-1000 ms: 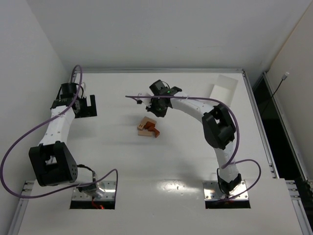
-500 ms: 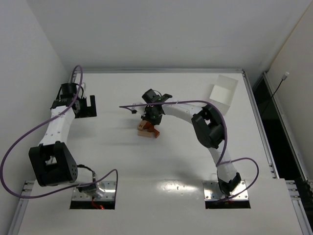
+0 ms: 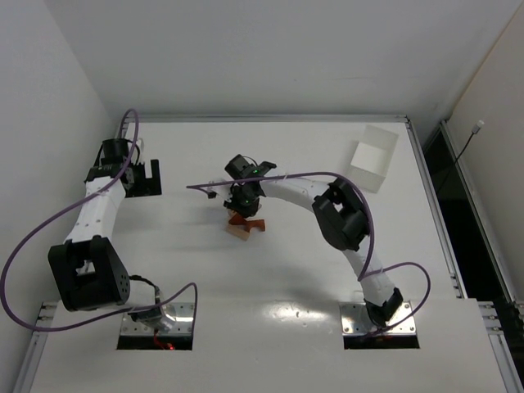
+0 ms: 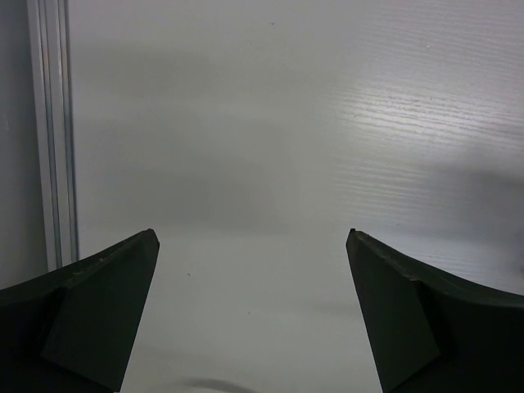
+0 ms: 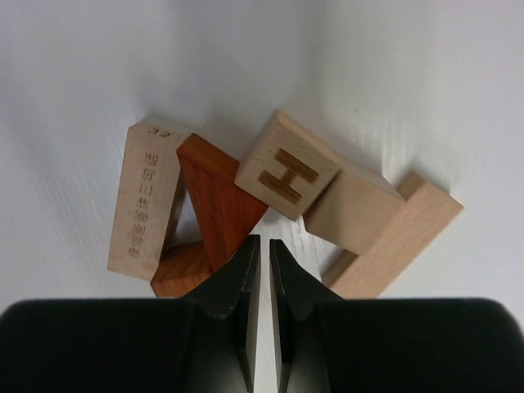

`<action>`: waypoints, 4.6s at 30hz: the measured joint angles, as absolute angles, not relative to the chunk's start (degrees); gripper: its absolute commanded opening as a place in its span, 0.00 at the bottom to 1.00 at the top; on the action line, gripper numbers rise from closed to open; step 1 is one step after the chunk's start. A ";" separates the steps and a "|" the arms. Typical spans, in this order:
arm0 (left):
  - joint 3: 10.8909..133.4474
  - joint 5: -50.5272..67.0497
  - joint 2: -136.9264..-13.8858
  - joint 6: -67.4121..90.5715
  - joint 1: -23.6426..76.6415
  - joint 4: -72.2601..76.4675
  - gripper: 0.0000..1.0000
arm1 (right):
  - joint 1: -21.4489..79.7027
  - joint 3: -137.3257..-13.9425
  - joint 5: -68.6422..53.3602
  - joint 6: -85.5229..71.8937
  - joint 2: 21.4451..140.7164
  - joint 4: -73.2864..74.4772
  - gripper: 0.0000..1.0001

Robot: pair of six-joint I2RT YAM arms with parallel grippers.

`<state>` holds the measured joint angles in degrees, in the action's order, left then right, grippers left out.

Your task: Build the wood block tower

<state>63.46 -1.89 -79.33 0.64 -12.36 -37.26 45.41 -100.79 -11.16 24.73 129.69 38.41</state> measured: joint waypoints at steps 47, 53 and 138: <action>64.86 -1.28 -84.42 0.67 -13.50 -36.69 0.99 | 38.37 -102.87 -10.52 35.86 132.90 34.22 0.45; 65.43 -1.30 -84.53 0.64 -13.89 -36.69 0.99 | 38.30 -109.36 -10.37 36.53 136.75 36.77 0.00; 59.68 -1.26 -81.73 -1.56 -14.06 -34.57 0.99 | 51.24 -87.64 -29.52 22.15 107.44 43.81 0.51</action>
<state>59.68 -1.26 -81.73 -1.56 -14.06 -34.57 51.24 -87.64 -29.52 22.15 107.44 43.81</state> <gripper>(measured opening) 0.991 0.508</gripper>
